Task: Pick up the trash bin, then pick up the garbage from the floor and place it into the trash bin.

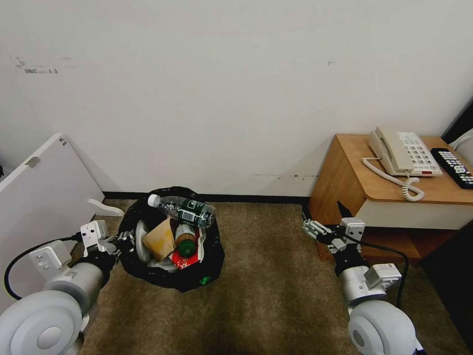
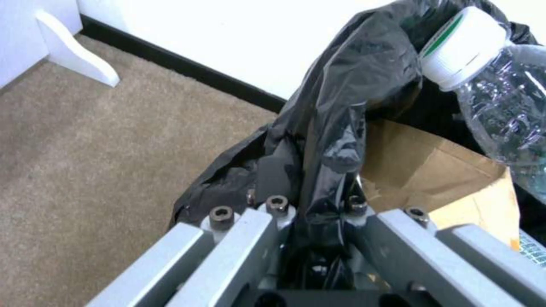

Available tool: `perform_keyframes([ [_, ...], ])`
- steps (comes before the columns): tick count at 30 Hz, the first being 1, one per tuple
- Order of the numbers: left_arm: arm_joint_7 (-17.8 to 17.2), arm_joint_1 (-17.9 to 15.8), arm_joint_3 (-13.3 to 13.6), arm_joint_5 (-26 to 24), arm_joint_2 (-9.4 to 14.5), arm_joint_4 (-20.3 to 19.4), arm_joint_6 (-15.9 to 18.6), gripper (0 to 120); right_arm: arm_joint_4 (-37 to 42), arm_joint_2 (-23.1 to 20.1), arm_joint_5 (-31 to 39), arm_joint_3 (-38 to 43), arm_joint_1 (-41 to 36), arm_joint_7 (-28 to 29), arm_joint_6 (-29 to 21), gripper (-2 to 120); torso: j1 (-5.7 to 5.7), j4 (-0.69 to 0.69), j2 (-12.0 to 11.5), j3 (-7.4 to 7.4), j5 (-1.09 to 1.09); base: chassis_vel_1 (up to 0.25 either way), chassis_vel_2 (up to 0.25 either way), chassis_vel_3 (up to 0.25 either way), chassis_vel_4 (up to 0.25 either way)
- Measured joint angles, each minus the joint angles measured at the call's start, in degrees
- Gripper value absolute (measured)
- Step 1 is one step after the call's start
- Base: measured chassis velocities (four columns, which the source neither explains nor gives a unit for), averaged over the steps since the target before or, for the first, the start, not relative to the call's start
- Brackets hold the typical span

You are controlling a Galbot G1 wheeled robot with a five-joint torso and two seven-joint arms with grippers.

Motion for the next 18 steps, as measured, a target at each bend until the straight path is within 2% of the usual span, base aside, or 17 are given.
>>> perform_keyframes([
  [18, 0.10, 0.08, 0.06, 1.04, 0.17, 0.41, 0.00, 1, -0.73, 0.11, -1.50, -0.20, 0.57, -0.77, 0.52, 100, 0.00, 0.00, 0.00, 0.00, 0.00, 0.000, 0.000, 0.000, 0.000],
])
